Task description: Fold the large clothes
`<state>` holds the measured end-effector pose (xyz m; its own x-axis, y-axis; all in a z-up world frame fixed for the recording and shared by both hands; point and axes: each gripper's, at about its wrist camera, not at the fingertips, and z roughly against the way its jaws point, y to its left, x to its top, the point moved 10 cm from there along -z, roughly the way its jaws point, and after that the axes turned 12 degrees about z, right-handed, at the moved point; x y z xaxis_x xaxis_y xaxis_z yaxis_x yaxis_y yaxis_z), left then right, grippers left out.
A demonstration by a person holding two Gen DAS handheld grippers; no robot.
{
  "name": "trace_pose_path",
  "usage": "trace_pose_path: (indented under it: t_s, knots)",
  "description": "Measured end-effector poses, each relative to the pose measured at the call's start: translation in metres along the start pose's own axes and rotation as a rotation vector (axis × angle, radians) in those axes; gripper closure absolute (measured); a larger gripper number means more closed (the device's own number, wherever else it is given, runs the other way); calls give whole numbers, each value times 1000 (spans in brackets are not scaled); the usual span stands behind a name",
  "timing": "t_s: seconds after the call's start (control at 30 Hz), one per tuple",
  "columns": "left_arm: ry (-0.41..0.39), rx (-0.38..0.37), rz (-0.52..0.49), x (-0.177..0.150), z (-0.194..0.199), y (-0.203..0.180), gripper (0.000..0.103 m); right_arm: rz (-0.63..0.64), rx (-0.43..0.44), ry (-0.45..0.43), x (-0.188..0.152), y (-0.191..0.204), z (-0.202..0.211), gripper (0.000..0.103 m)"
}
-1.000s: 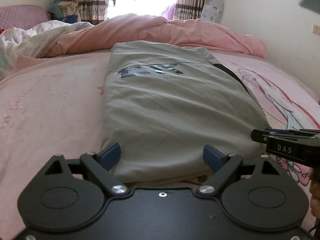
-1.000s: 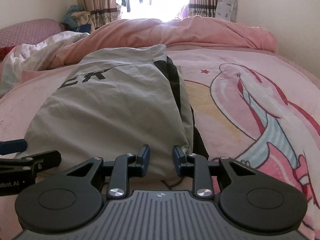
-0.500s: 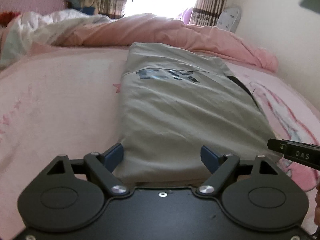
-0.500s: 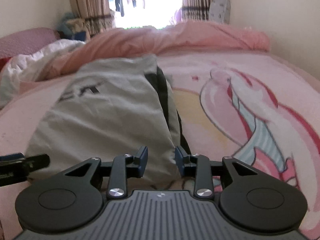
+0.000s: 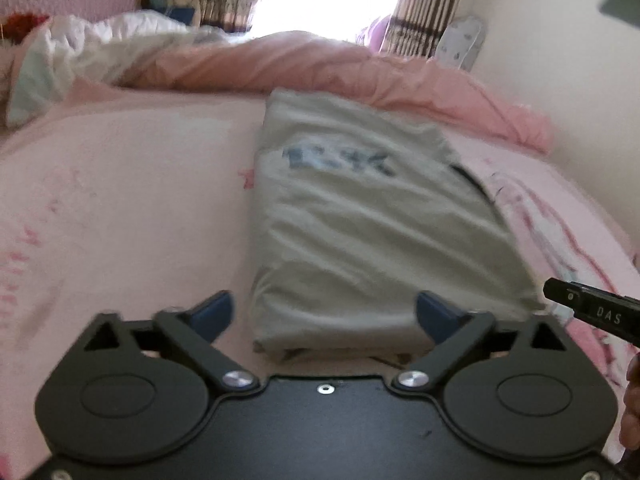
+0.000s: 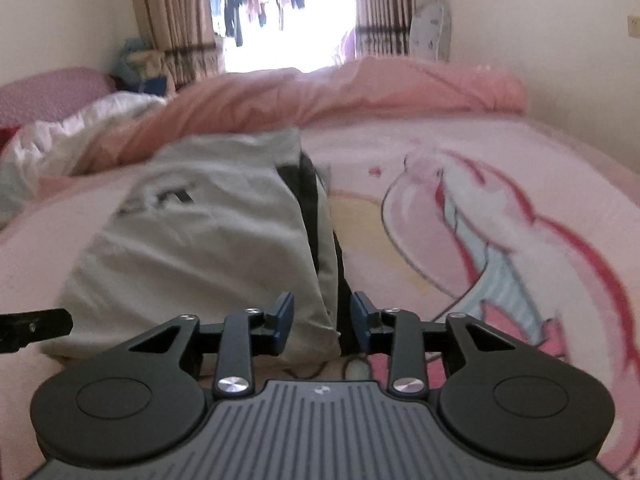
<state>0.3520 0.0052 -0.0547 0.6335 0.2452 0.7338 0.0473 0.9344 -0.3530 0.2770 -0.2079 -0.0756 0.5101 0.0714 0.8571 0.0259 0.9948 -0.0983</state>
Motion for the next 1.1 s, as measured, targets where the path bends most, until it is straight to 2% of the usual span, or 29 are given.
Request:
trace_pose_path:
  t_s: [0.1, 0.23, 0.3, 0.47, 0.63, 0.83, 1.1]
  knots:
    - [-44, -10, -32, 2, 43, -11, 0, 27, 14, -45, 9, 7, 40, 36]
    - [-81, 11, -51, -2, 94, -19, 0, 81, 0, -68, 10, 12, 85, 31]
    - [-101, 20, -64, -7, 119, -22, 0, 99, 7, -84, 8, 14, 107, 25]
    - [-116, 60, -51, -25, 161, -20, 0, 114, 6, -100, -5, 16, 145, 23]
    - [-92, 89, -21, -51, 180, -14, 0, 90, 9, -78, -28, 16, 161, 23]
    - [-17, 96, -4, -78, 177, -7, 0, 87, -3, -14, -49, 15, 158, 23]
    - [-10, 117, -24, -79, 175, -7, 0, 84, 0, -3, -56, 19, 157, 23]
